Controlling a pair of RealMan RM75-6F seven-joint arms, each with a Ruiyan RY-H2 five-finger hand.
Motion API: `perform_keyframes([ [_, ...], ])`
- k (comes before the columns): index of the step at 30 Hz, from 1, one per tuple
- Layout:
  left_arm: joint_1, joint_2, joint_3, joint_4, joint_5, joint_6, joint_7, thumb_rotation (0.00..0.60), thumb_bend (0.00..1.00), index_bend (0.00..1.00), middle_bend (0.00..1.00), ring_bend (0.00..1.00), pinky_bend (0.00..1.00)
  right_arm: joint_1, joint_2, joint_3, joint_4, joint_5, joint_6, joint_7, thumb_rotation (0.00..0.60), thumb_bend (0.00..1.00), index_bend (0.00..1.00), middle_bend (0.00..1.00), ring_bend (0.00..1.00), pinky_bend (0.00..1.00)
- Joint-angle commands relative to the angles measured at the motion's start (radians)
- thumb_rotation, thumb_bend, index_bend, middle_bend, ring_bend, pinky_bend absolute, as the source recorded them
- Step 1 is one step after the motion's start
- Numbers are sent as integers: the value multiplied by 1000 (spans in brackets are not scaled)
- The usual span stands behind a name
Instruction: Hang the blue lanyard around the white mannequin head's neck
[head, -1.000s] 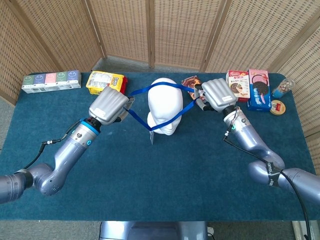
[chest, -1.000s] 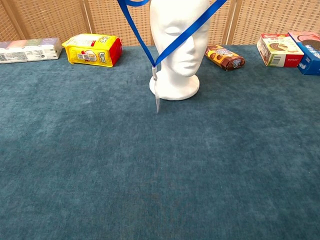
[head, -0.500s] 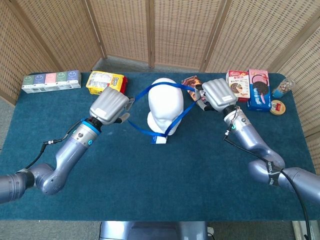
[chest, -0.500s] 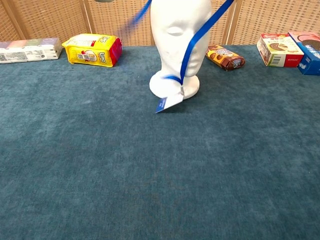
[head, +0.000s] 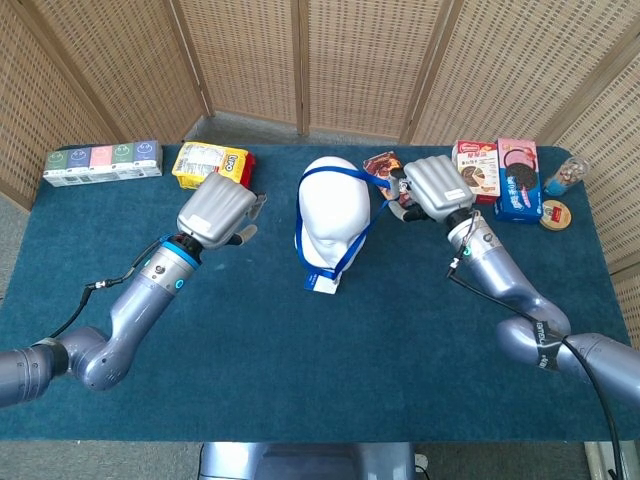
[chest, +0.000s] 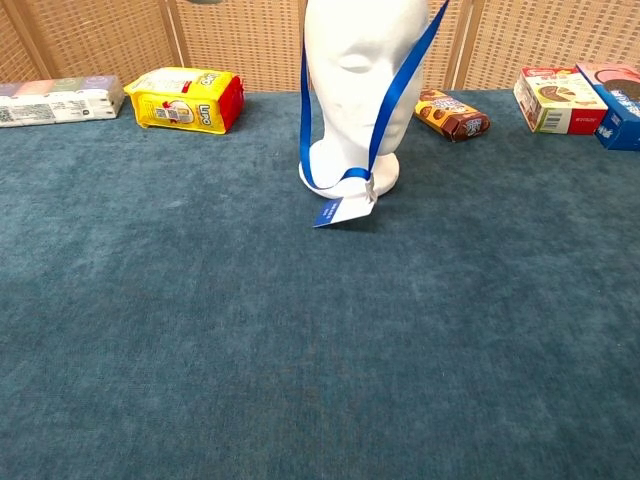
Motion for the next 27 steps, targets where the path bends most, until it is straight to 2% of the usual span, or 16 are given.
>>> perform_keyframes([
  [1, 1, 0, 0, 0, 1, 1, -1, 571, 280, 625, 1000, 972, 907, 2, 2, 3, -2, 4, -5, 5, 417, 423, 632, 979, 1000, 1000],
  [8, 5, 2, 0, 0, 3, 7, -8, 569, 279, 625, 1000, 972, 907, 6, 0, 11, 0, 21, -14, 18, 403, 423, 625, 979, 1000, 1000],
  [15, 14, 9, -1, -2, 6, 16, -18, 563, 279, 625, 1000, 972, 907, 22, -14, 19, 20, 59, -35, 21, 326, 423, 618, 980, 1000, 1000],
  [23, 20, 13, -1, 2, 11, 15, -29, 559, 280, 624, 1000, 972, 907, 35, -22, 19, 23, 83, -50, 18, 136, 421, 599, 980, 1000, 1000],
  [27, 22, 13, -2, 4, 12, 16, -32, 556, 279, 625, 1000, 972, 907, 37, -23, 17, 26, 90, -52, 14, 95, 411, 587, 979, 1000, 1000],
])
